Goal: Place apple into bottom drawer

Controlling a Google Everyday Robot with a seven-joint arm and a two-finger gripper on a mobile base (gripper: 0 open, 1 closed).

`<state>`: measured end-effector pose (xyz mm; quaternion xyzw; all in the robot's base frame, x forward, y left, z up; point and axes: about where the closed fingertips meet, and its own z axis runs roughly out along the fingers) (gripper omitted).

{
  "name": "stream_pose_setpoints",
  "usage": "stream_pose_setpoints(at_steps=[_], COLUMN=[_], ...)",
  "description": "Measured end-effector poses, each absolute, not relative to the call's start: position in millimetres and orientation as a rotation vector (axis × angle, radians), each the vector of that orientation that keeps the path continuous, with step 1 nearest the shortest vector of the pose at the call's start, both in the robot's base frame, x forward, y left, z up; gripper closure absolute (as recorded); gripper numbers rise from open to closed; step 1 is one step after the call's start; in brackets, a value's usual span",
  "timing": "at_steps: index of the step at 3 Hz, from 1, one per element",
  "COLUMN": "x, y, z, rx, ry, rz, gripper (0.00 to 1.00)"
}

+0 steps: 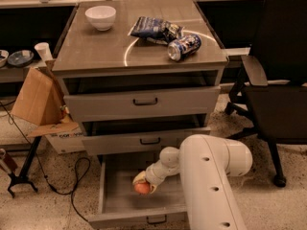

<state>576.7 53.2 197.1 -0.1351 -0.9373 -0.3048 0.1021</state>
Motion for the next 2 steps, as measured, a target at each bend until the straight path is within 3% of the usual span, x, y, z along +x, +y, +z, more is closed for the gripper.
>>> stream_pose_setpoints(at_steps=[1,2], x=[576.4,576.4], y=[53.4,53.4], z=[196.9,196.9], rx=[-0.398,-0.398], ry=[-2.767,-2.767], rz=[-0.900,-0.900], gripper=[0.00,0.00])
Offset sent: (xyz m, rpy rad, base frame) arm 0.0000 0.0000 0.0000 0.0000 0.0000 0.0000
